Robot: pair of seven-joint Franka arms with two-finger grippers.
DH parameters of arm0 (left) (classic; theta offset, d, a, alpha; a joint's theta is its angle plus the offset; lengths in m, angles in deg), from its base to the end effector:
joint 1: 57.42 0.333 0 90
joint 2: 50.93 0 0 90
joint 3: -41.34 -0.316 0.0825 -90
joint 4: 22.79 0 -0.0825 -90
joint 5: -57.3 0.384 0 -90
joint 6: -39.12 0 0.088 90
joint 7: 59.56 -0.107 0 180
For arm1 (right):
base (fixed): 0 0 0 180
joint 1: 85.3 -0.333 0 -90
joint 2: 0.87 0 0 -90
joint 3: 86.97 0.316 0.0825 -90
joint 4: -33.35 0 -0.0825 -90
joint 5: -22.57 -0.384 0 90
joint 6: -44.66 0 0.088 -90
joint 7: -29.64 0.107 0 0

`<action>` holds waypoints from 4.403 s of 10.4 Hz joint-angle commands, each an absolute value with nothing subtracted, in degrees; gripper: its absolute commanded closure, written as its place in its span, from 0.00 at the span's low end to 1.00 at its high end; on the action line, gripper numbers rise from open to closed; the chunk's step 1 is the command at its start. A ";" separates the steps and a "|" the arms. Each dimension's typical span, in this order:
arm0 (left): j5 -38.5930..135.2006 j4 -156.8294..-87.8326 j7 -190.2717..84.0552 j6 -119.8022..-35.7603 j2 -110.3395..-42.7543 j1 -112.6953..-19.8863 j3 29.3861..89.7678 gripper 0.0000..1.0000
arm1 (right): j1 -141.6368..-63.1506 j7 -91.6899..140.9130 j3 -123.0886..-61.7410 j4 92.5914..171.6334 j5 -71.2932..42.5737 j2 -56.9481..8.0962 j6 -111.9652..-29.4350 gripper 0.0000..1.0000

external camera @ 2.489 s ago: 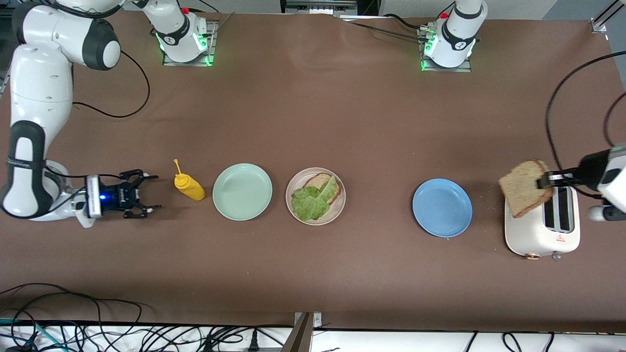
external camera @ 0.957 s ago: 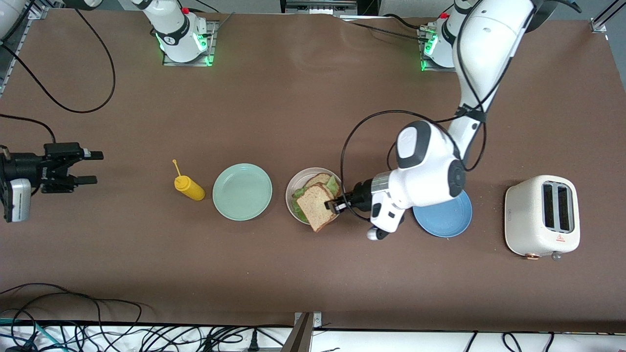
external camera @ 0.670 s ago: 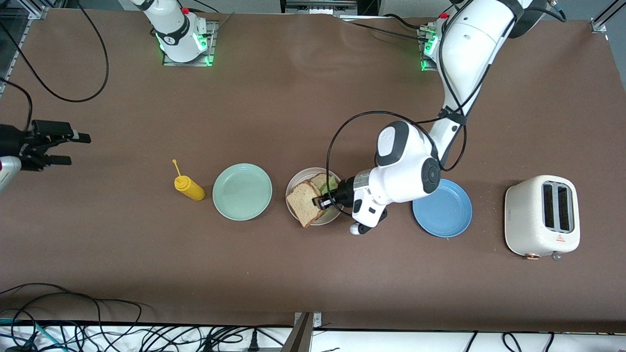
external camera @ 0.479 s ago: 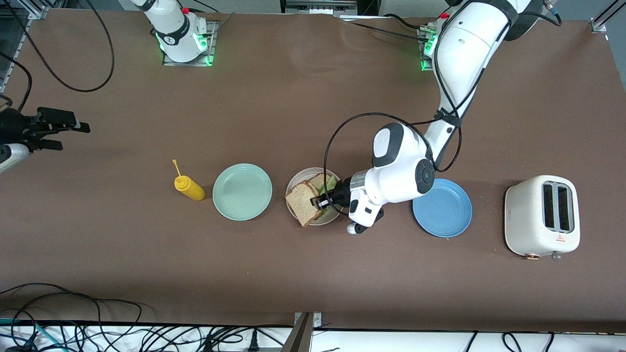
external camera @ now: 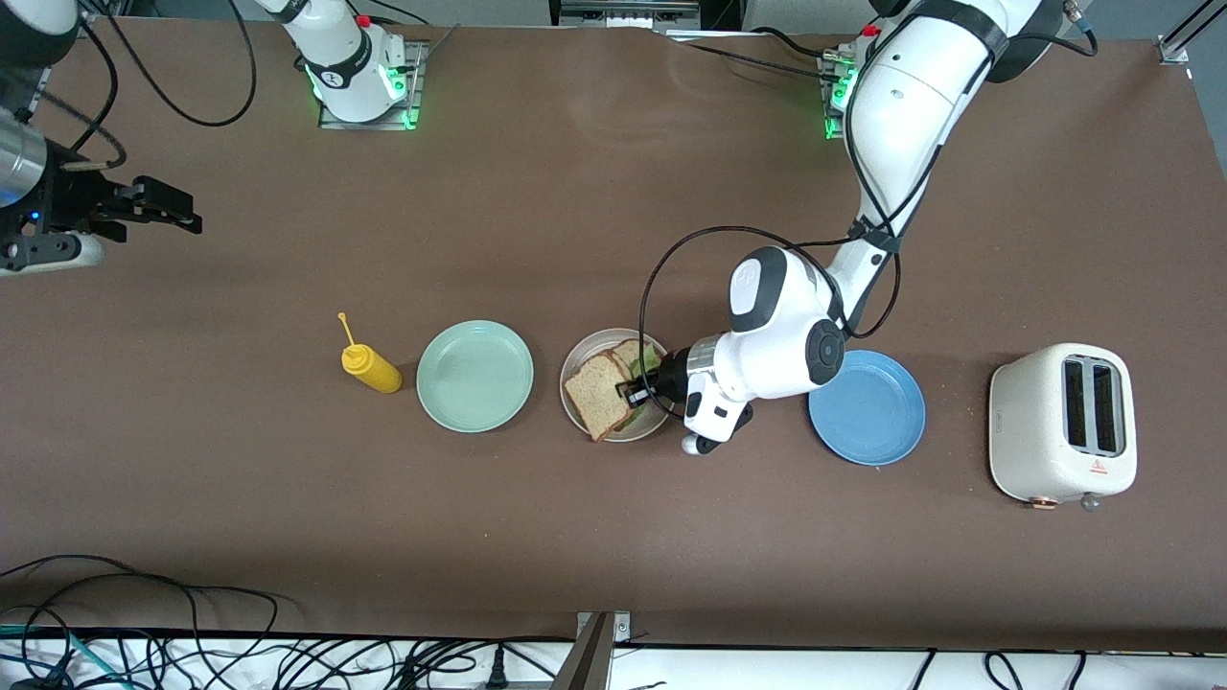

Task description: Make sandwich on beige plate with both arms

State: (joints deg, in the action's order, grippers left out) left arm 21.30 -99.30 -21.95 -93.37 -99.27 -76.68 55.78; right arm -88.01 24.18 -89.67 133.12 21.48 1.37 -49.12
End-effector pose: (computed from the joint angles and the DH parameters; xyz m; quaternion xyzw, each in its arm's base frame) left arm 0.6504 -0.3905 0.2541 0.9041 0.2658 -0.1373 0.3052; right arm 0.5424 0.0016 0.5709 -0.9983 -0.0468 0.0322 0.0119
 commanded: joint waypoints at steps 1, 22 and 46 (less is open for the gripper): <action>20.38 -101.27 -22.21 -93.16 -98.48 -77.19 55.14 0.34 | -87.85 25.17 -89.86 136.89 23.19 3.96 -58.14 0.00; 61.78 -103.39 -37.71 -54.41 -66.41 -55.24 53.29 0.00 | -85.38 29.91 -89.87 133.02 23.81 1.59 -52.29 0.00; 57.38 -107.26 -54.72 -57.56 -61.30 -44.67 53.73 0.00 | -85.91 29.56 -89.78 131.70 23.45 0.71 -52.29 0.00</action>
